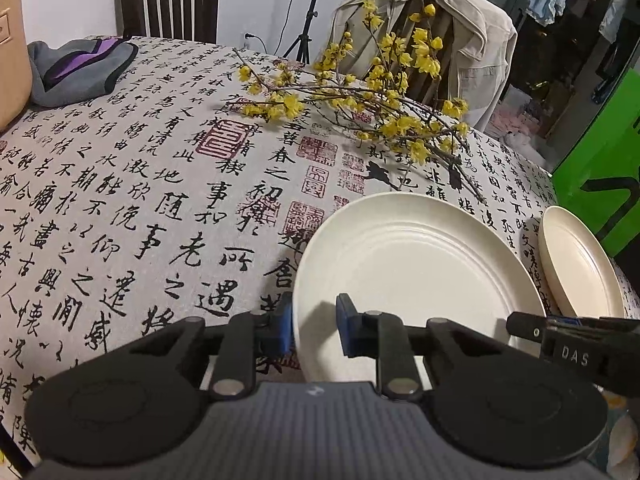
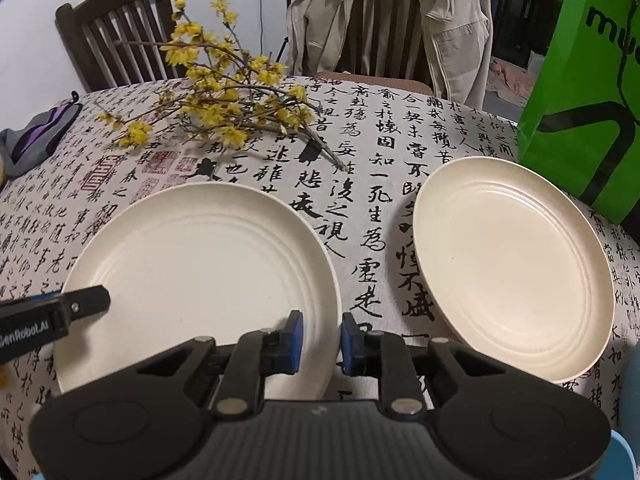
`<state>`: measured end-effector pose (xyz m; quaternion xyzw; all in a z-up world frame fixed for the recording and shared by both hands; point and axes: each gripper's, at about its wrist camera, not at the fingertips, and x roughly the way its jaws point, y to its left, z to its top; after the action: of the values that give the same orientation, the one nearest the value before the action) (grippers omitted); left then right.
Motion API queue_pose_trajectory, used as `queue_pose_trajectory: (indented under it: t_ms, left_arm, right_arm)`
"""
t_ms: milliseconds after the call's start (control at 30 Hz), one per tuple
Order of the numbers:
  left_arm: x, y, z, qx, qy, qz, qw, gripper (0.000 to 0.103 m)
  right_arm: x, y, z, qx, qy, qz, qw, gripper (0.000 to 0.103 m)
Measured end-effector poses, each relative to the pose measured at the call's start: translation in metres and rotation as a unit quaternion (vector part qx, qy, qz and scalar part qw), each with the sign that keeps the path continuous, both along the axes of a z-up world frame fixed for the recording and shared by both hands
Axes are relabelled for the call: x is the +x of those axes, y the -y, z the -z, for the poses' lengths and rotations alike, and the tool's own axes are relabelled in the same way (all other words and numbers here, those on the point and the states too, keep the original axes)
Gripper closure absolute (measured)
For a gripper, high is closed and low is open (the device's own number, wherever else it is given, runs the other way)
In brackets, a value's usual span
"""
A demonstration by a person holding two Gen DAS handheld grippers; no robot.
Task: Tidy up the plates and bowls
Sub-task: 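Lift the cream plate off the table with both tools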
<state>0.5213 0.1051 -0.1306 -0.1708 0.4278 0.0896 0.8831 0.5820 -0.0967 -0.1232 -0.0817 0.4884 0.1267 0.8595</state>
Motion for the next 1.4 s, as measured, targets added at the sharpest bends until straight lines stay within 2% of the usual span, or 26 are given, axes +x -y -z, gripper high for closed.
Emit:
queue_pose_trajectory:
  t_ms: [400,633,1033,1400]
  left_arm:
    - [0.001,0.003,0.001,0.007,-0.003,0.004,1.0,0.079]
    - [0.0,0.003,0.001,0.015,0.004,0.0,0.9999,0.079]
    - [-0.008,-0.003,-0.016,0.028,0.038,-0.019,0.9987,0.079]
    - [-0.022,-0.012,-0.046,0.028,0.094,-0.039,0.9944,0.079]
  right_arm:
    - [-0.001,-0.005,0.0,-0.018,0.005,-0.012,1.0,0.083]
    - [-0.008,-0.007,-0.005,-0.023,0.033,-0.023,0.999,0.085]
    - [-0.019,-0.014,-0.021,-0.018,0.075,-0.035,0.996,0.085]
    - [-0.03,-0.02,-0.048,0.01,0.122,-0.028,0.992,0.086]
